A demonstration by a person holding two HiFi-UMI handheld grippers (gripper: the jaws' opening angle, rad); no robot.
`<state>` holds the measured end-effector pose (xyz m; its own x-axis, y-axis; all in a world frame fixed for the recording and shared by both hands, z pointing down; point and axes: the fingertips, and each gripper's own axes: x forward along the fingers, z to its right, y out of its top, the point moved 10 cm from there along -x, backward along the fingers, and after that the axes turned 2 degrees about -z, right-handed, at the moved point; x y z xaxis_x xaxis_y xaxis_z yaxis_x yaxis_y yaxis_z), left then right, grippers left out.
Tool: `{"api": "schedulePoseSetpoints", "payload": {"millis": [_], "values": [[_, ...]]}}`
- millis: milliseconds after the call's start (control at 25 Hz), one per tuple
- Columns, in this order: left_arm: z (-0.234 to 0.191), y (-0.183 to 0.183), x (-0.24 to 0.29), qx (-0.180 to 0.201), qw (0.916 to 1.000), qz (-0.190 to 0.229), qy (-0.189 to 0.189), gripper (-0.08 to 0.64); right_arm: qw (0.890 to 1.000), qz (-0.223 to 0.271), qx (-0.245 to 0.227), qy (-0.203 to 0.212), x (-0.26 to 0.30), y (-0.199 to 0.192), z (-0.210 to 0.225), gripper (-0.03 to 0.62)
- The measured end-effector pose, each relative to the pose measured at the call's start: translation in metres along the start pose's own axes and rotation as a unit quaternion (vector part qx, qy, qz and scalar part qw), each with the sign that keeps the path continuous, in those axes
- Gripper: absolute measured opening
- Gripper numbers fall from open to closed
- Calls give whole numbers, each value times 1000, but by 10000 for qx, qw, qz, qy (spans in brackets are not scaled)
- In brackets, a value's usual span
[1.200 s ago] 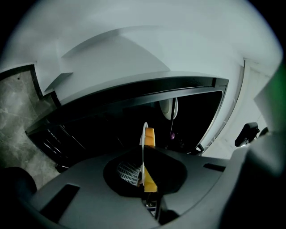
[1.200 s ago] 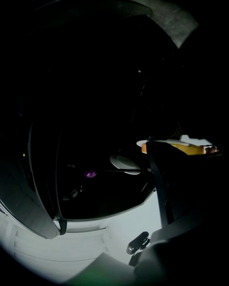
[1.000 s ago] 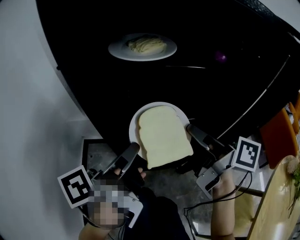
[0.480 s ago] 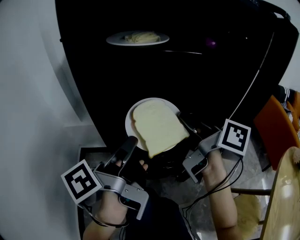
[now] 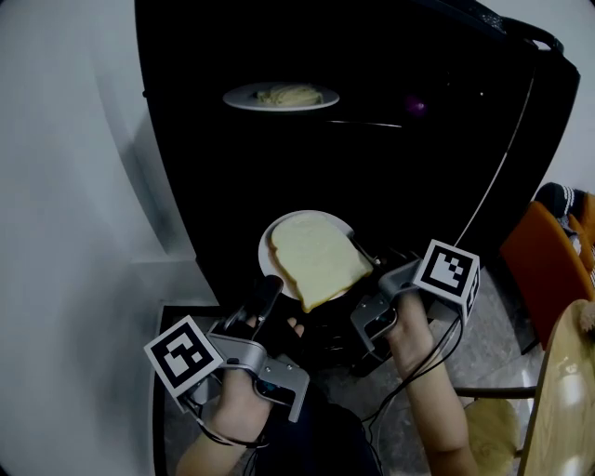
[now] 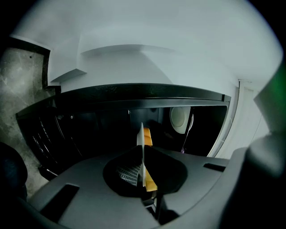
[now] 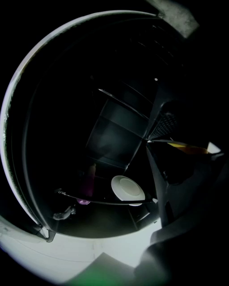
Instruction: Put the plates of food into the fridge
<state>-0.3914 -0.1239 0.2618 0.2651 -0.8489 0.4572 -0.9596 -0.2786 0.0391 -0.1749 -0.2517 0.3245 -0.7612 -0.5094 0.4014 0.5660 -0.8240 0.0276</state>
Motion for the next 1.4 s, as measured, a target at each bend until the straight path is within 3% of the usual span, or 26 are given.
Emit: {"api": "schedulePoseSetpoints", "payload": {"millis": [360, 720, 1000, 1080, 1200, 1400], "values": [[-4, -3, 8, -351, 9990, 266, 58, 18, 9995, 22, -35, -313, 12, 4, 1, 21], [-9, 1, 37, -519, 9980, 345, 57, 18, 9979, 406, -159, -481, 22, 24, 5, 21], [-5, 1, 36, -585, 9965, 585, 107, 18, 9902, 793, -1033, -506, -8, 24, -6, 29], [-4, 1, 37, -572, 9966, 584, 110, 18, 9827, 988, -1484, -507, -22, 12, -11, 29], [-4, 1, 37, -565, 9966, 590, 112, 18, 9609, 1184, -2465, -438, -44, -19, -16, 28], [-6, 1, 39, -571, 9964, 624, 76, 19, 9253, 473, -3761, 86, -46, -71, -22, 20]]}}
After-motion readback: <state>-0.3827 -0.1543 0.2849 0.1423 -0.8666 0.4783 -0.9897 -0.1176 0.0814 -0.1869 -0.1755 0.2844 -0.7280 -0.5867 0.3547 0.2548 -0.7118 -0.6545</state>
